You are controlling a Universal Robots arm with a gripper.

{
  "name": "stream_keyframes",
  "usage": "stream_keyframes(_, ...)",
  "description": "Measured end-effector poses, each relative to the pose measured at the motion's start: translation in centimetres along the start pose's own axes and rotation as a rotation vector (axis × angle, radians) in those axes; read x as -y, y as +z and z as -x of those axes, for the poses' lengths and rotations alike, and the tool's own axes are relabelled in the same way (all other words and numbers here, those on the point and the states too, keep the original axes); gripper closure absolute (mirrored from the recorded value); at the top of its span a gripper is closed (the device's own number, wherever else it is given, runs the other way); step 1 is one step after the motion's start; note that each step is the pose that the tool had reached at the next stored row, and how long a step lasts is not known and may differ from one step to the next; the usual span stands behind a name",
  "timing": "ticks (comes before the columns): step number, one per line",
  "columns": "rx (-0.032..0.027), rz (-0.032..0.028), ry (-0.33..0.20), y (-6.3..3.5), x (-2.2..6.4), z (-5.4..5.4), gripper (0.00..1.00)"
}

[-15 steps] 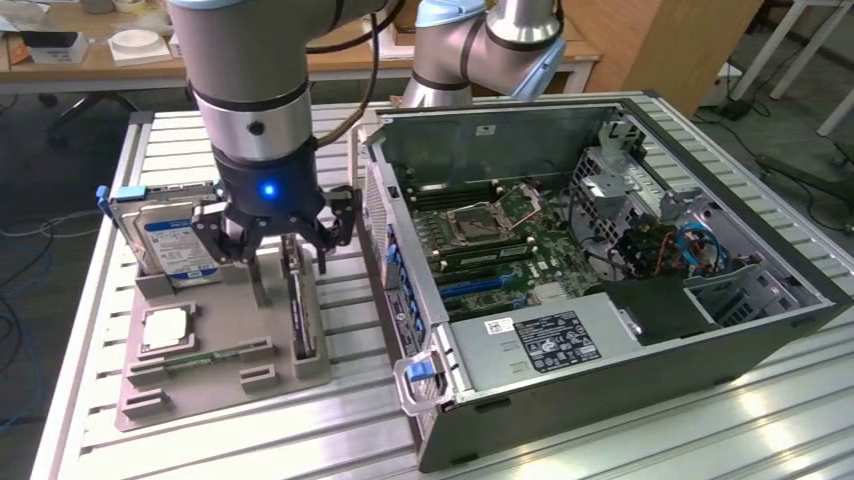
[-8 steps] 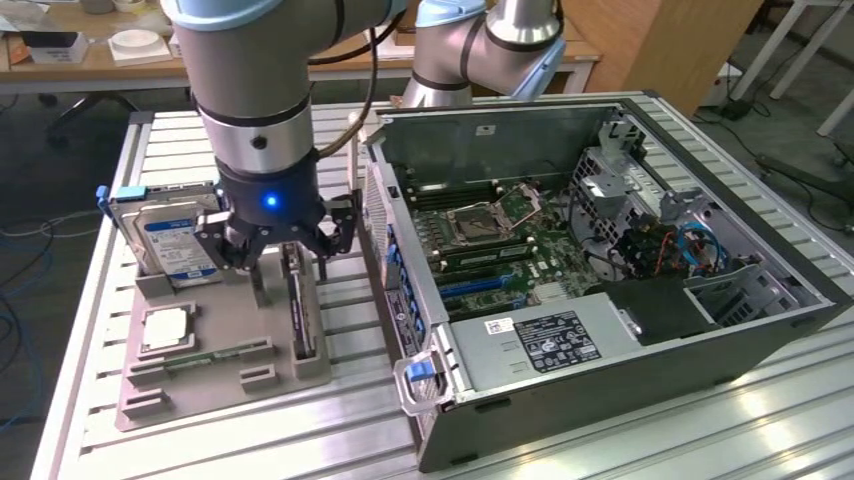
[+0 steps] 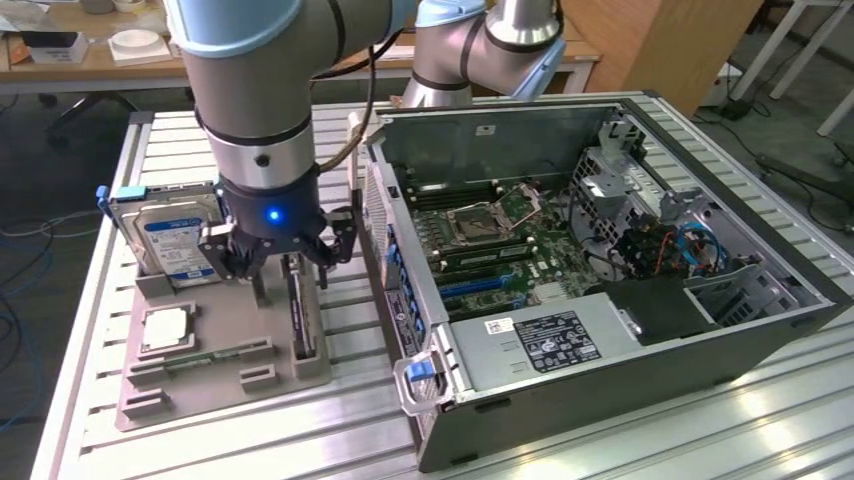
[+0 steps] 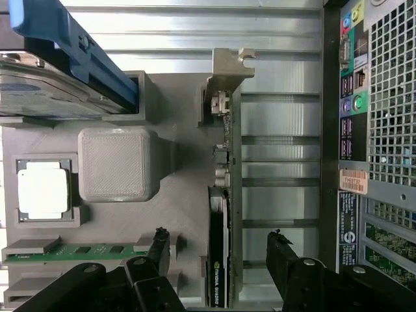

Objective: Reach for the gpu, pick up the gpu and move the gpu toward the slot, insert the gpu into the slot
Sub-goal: 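Pick up the gpu and move the gpu toward the slot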

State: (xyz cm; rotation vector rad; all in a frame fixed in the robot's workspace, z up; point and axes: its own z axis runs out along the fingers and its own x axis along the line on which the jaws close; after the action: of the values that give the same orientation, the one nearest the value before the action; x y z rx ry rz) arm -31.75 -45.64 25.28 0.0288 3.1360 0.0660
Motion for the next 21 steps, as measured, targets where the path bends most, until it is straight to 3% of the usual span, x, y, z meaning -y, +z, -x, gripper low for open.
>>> stream_keyframes(5,-0.0018,-0.0001,0.0,0.83,0.08,-0.01,0.29)
stream_keyframes(18,-0.0018,0.0,0.0,0.88,0.05,0.01,0.29)
stream_keyframes(21,-0.0019,-0.0001,0.0,0.91,-0.34,-0.01,0.29)
